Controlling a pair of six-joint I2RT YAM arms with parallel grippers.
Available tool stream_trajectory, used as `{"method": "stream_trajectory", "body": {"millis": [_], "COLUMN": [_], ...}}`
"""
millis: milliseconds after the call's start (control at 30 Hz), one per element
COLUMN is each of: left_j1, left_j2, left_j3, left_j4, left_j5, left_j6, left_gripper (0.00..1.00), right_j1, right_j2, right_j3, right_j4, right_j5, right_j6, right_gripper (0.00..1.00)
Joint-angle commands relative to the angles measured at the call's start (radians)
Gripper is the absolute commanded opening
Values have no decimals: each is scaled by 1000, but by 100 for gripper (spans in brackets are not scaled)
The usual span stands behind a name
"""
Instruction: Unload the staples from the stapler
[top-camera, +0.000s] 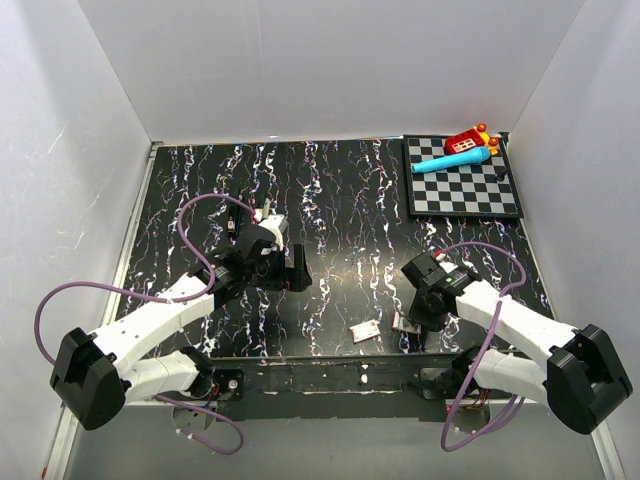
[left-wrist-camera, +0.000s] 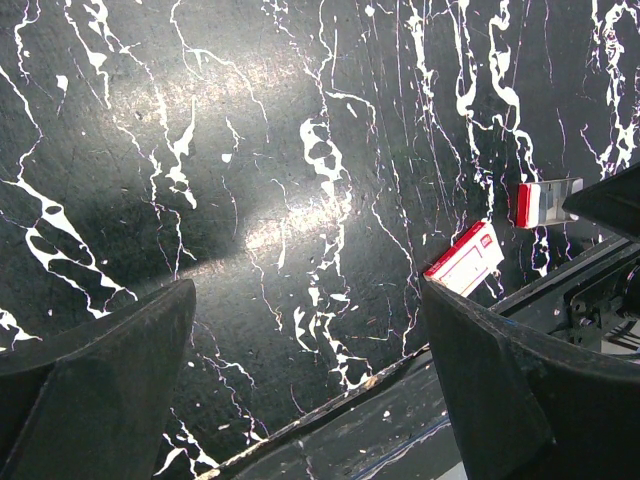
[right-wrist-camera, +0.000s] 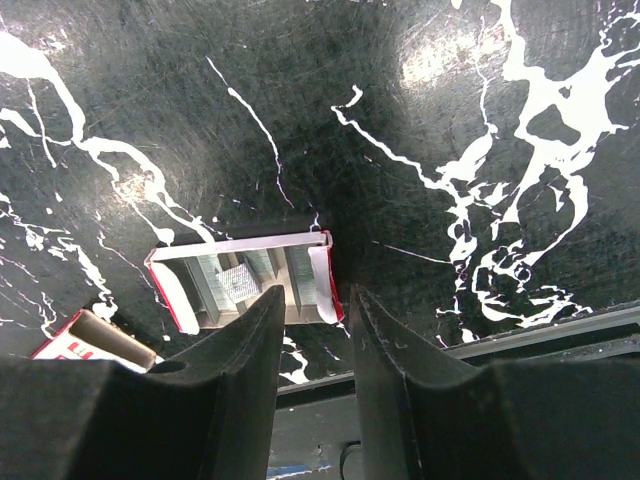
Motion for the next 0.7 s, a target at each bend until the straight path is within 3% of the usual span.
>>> {"method": "stream_trajectory", "body": {"millis": [0, 667], "left_j1": [-4, -6], "left_j2": [-24, -19], "left_j3": [-1, -2], "left_j4": [11, 13], "left_j5": [-12, -42], "left_j6": [-3, 1], "left_gripper": [97, 97], "right_j1": [-5, -5], "right_j2": [13, 41], "right_j3": [11, 26], "right_j4": [-12, -6], "right_j5": [10, 2], "right_j6": [-10, -25], "right_gripper": [40, 31]}}
